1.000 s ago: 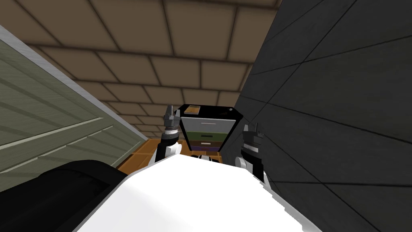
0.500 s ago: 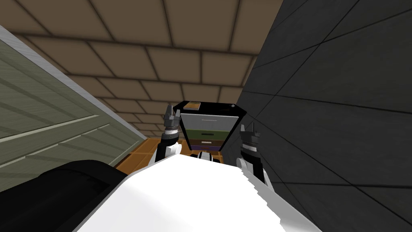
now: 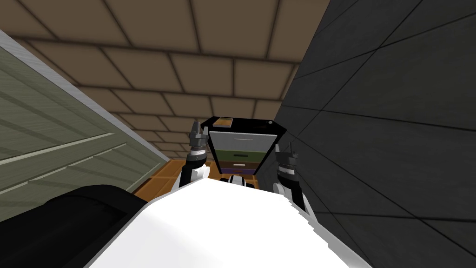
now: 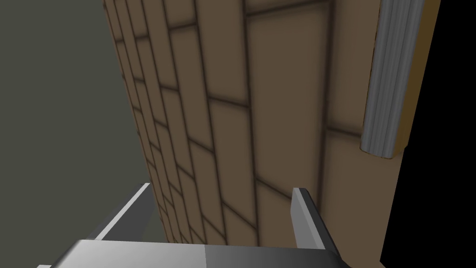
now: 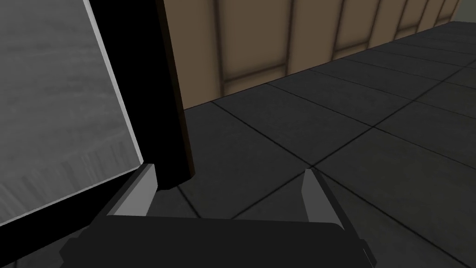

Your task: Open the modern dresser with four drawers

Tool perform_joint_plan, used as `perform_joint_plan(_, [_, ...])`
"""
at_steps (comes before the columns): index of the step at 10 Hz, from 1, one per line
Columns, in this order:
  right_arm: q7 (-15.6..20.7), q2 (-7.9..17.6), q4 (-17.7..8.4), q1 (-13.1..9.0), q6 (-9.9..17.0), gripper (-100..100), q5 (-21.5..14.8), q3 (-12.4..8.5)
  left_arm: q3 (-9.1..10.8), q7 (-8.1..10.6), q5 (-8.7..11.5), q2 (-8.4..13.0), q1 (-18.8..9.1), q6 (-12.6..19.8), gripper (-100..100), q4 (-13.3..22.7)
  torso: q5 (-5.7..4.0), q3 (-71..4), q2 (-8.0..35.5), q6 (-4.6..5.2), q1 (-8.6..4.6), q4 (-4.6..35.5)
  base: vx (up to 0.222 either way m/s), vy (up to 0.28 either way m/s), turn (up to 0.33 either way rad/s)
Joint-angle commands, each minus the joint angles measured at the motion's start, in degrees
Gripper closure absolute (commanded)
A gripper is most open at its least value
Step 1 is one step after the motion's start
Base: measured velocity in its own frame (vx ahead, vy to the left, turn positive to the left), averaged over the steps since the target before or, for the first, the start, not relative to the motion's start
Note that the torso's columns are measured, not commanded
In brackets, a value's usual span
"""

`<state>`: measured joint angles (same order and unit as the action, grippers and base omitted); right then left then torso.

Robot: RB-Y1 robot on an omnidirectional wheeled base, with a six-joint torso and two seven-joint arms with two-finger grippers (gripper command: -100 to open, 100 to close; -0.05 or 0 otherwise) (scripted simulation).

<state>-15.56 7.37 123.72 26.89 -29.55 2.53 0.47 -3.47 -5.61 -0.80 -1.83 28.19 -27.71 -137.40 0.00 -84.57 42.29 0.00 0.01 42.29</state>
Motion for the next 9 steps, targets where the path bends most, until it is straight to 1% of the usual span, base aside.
perform_joint_plan(1, [-4.22,1.13,-1.59,-0.55,-0.70,-100,0.62,0.76,0.00,0.00,0.00,0.00,0.00,0.00,0,0.00,0.00,0.00,-0.01,0.00,0.02,0.00,0.006,0.027,-0.002])
perform_joint_plan(2, [-5.91,1.90,-3.00,-0.98,-1.36,-100,1.23,1.53,0.00,0.00,0.00,0.00,0.00,0.00,0,0.00,0.00,0.00,0.00,0.00,-0.01,0.00,0.003,0.029,-0.004])
perform_joint_plan(3, [-7.42,1.90,-3.00,-0.98,-1.36,-100,1.23,1.53,0.00,0.00,0.00,0.00,0.00,0.00,0,0.00,-0.01,0.00,0.00,0.00,-0.01,0.00,0.008,0.028,-0.001])
perform_joint_plan(4, [-7.89,1.90,-3.00,-0.98,-1.36,-100,1.23,1.53,0.00,0.00,0.00,0.00,0.00,0.00,0,0.00,0.00,0.00,-0.01,0.00,-0.01,0.00,0.006,0.013,-0.001])
perform_joint_plan(5, [-10.16,2.51,-4.54,-1.44,-2.07,-100,1.89,2.37,0.00,0.00,0.00,0.00,0.00,0.00,0,0.00,-0.01,0.00,0.00,0.00,-0.05,0.00,0.007,0.022,-0.003])
perform_joint_plan(6, [-11.55,2.51,-4.54,-1.44,-2.07,-100,1.89,2.37,0.00,0.00,0.00,0.00,0.00,0.00,0,0.00,-0.01,0.00,-0.01,0.00,-0.01,0.00,0.007,0.027,-0.003])
perform_joint_plan(7, [-13.19,2.98,-6.22,-1.93,-2.84,-100,2.60,3.28,0.00,0.00,0.00,0.00,0.00,0.00,0,0.00,0.00,-0.01,-0.01,0.00,0.01,0.00,0.010,0.034,-0.006])
perform_joint_plan(9, [-16.03,2.98,-6.22,-1.93,-2.84,-100,2.60,3.28,0.00,0.00,0.00,0.00,0.00,0.00,0,0.00,0.00,0.00,0.00,0.00,0.01,0.00,0.005,0.026,-0.001])
